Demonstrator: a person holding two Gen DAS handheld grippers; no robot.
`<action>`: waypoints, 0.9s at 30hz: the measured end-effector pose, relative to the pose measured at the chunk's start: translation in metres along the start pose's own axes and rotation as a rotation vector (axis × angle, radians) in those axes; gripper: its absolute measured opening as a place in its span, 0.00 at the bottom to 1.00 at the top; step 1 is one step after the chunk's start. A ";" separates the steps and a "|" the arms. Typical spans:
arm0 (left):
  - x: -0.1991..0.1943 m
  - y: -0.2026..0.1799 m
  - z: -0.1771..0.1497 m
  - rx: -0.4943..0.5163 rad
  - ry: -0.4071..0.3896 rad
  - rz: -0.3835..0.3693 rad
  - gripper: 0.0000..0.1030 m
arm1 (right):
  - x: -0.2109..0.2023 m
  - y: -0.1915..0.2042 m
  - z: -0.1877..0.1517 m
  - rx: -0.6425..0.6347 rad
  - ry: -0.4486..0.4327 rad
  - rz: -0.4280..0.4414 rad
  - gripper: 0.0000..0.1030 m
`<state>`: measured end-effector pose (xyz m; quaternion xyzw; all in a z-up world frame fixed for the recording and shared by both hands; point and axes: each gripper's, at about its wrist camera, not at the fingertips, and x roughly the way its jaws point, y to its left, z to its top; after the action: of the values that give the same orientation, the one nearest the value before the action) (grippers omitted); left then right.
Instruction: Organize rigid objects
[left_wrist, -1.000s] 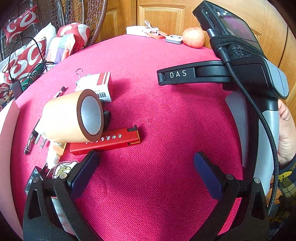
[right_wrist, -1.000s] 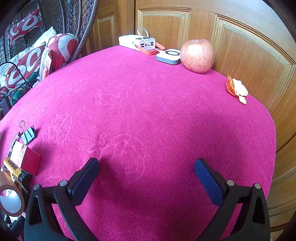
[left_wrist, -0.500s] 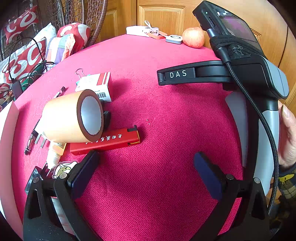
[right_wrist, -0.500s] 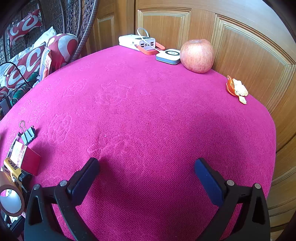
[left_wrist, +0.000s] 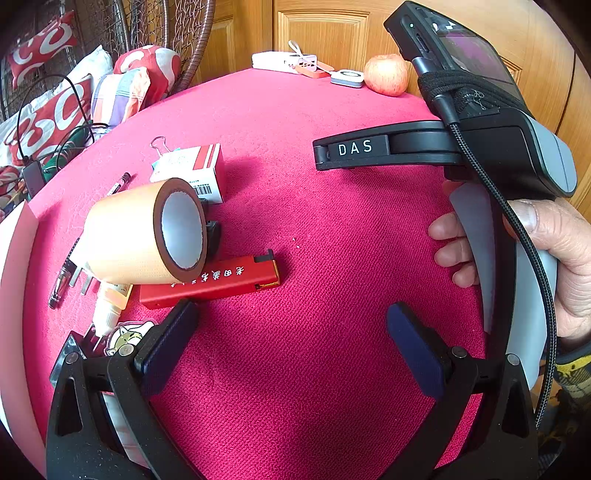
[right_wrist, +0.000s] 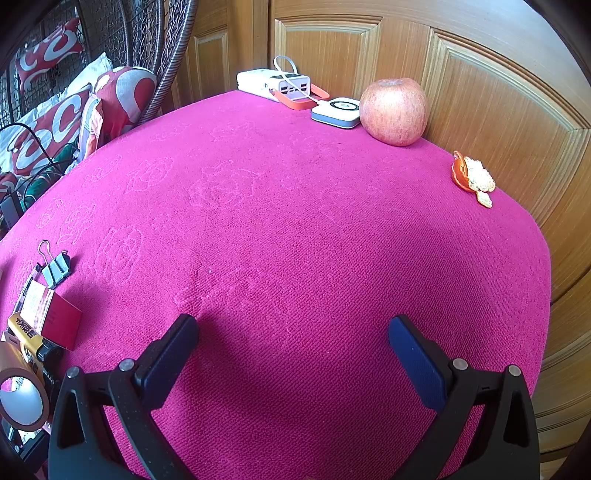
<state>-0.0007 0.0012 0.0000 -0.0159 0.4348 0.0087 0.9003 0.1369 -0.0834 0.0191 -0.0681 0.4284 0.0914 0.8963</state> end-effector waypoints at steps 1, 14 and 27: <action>0.000 0.000 0.000 -0.003 0.000 0.002 1.00 | 0.000 0.000 0.000 -0.002 0.000 -0.002 1.00; -0.122 0.017 -0.019 -0.134 -0.275 0.096 1.00 | -0.043 -0.034 -0.007 0.108 -0.152 0.217 1.00; -0.210 0.131 -0.137 -0.458 -0.287 0.190 1.00 | -0.140 -0.014 -0.021 -0.132 -0.485 0.637 1.00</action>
<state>-0.2422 0.1267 0.0763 -0.1766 0.2892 0.1929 0.9209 0.0375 -0.1157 0.1162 0.0340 0.1976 0.4053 0.8919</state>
